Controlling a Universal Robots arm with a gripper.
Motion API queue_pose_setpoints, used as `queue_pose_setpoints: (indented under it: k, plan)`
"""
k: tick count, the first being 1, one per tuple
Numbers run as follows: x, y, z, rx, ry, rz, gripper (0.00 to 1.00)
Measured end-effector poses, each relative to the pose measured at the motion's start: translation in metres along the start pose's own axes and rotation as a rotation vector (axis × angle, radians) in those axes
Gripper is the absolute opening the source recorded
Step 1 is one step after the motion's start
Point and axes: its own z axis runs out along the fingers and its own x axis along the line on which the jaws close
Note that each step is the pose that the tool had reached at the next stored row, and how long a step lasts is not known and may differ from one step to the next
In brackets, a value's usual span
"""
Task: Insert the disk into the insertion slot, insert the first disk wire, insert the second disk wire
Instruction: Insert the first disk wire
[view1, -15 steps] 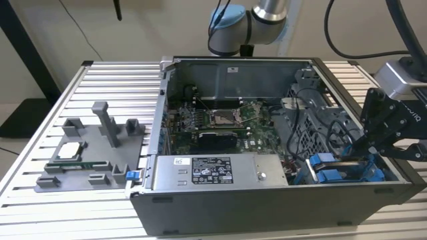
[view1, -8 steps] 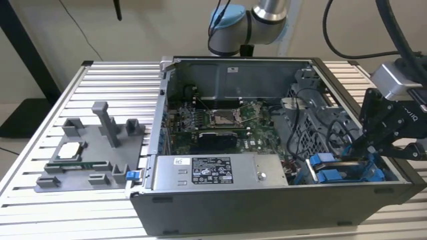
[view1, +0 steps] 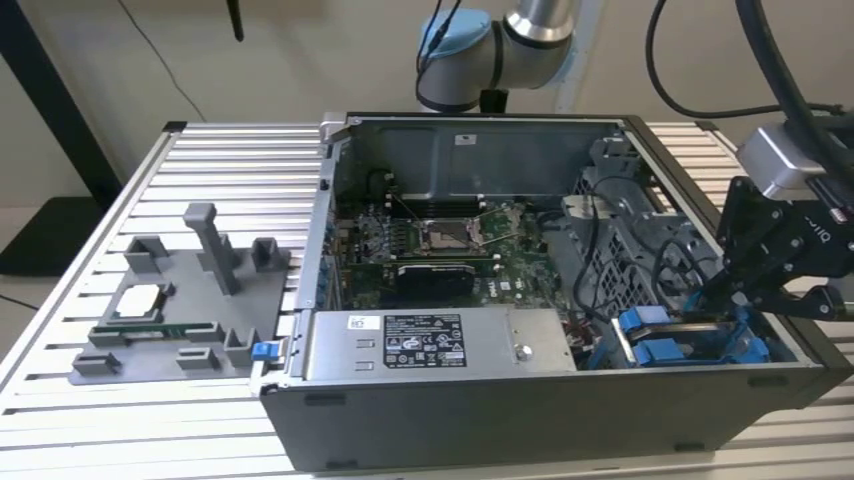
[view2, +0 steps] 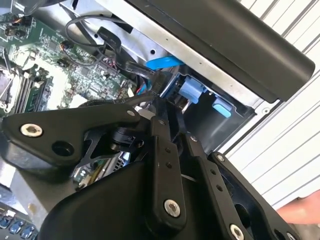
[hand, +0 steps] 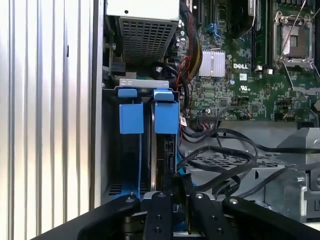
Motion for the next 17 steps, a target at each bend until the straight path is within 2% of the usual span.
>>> queue_pose_setpoints:
  k: [6, 17]
  plan:
    - [0.0002, 0.0003, 0.0008, 0.0087, -0.0046, 0.059, 0.0]
    - [0.0027, 0.0025, 0.001, 0.0115, -0.006, 0.077, 0.0]
